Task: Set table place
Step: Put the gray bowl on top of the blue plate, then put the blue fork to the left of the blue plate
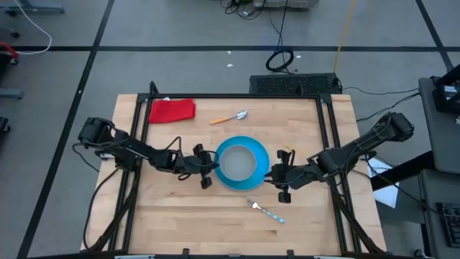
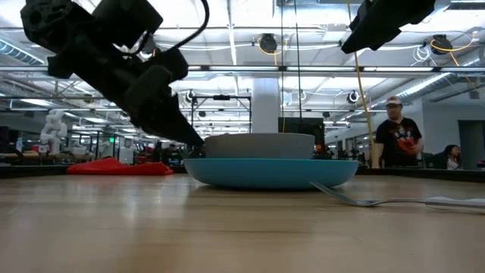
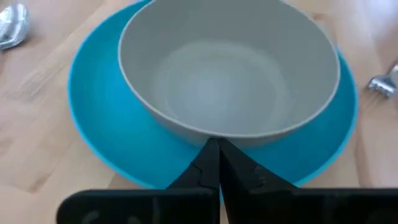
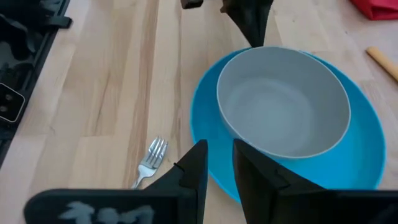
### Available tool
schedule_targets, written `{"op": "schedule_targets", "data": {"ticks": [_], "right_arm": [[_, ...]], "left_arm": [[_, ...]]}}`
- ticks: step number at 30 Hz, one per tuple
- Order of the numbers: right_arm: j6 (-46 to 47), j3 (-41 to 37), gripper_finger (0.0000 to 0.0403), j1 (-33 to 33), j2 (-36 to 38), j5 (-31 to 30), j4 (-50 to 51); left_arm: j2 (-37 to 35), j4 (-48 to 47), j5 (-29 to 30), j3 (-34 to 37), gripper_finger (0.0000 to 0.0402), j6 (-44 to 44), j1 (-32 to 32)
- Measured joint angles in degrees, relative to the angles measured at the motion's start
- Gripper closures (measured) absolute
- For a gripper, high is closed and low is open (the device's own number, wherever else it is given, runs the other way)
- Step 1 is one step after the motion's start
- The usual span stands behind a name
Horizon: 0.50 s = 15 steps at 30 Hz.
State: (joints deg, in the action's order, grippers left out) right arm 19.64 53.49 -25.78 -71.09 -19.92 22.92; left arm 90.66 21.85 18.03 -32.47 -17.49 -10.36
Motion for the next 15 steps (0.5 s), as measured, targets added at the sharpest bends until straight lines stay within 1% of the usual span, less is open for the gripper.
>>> {"op": "schedule_targets", "data": {"ticks": [2, 5, 7, 11, 15], "right_arm": [[-0.42, 0.00, 0.0339, 0.00, -0.02, 0.00, -0.23], [-0.57, 0.00, 0.0339, 0.00, -0.02, 0.00, -0.49], [-0.57, 0.00, 0.0339, 0.00, -0.02, 0.00, -0.50], [-0.31, 0.00, 0.0339, 0.00, -0.12, 0.02, -1.43], [0.34, 0.00, 0.0339, -0.03, -1.86, 0.09, -3.37]], "left_arm": [[0.45, -0.44, -0.24, 0.12, 0.0397, -0.01, 0.21], [0.61, 1.85, -0.14, -0.02, 0.0391, 0.31, 0.39], [0.75, 1.89, -0.18, 0.07, 0.0393, 0.71, 0.45], [1.23, 4.89, -0.64, 0.00, 0.0399, 1.42, 1.07], [1.95, 6.74, -1.53, 0.02, 0.0393, 1.96, 1.89]]}}
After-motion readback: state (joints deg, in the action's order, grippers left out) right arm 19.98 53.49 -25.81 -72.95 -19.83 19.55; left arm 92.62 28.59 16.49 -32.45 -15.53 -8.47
